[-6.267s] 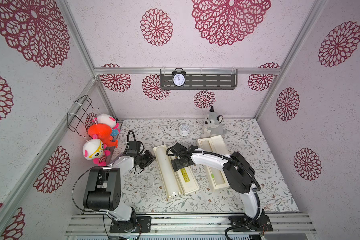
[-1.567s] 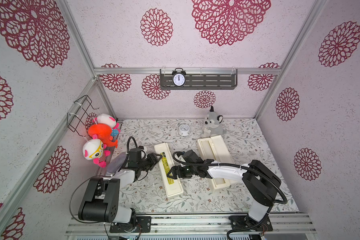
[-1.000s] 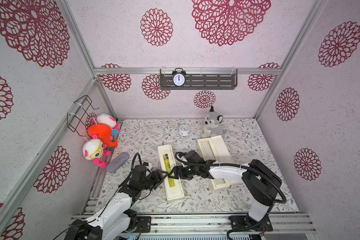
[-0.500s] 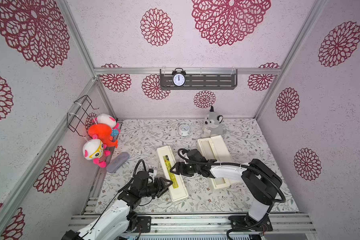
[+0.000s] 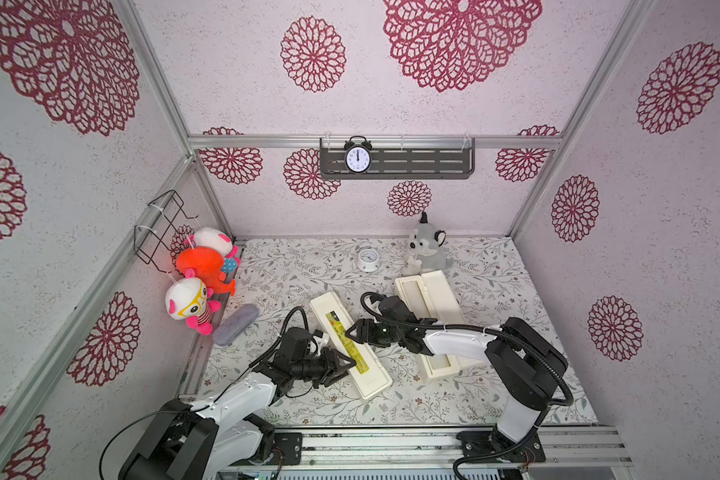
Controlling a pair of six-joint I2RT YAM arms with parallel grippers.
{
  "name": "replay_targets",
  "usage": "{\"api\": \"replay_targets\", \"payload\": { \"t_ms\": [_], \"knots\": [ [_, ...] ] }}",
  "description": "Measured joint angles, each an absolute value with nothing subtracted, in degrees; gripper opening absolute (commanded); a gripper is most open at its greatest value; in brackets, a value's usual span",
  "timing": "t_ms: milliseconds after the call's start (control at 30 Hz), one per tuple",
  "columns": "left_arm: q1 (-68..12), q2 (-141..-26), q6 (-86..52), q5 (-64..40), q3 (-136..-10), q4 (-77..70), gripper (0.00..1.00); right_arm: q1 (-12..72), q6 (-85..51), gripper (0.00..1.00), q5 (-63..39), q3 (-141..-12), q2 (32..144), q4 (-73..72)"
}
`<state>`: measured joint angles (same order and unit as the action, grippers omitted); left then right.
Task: Put plastic wrap rolls into dispensers
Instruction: Close the lid on the plastic wrap cutting box.
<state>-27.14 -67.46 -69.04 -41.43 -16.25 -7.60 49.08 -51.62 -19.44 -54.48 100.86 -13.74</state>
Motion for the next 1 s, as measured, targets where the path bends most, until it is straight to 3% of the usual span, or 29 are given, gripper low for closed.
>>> {"api": "replay_targets", "payload": {
  "t_ms": [200, 567, 667, 833, 867, 1000],
  "knots": [
    [-27.1, -70.9, -67.5, -42.3, -17.6, -9.7, 0.44, 48.3, -51.0, 0.75, -20.1, -52.1, 98.9, -13.3],
    [-23.2, -74.2, -60.8, -45.2, -22.2, -2.9, 0.47, 47.5, -49.7, 0.68, -26.9, -40.4, 87.7, -10.7],
    [-22.9, -74.9, -60.2, -45.8, -22.6, -2.7, 0.46, 47.2, -50.7, 0.62, -28.8, -35.9, 84.7, -13.2],
    [-22.5, -75.4, -60.0, -46.0, -22.9, -2.5, 0.46, 46.1, -53.2, 0.43, -30.3, -32.3, 83.7, -20.2],
    [-22.4, -75.4, -60.1, -46.0, -22.9, -2.4, 0.46, 45.8, -53.8, 0.43, -30.6, -31.7, 83.9, -21.5],
    [-22.3, -75.4, -60.3, -46.0, -22.9, -2.5, 0.47, 45.5, -55.2, 0.59, -31.4, -31.3, 84.7, -23.8]
  ]
}}
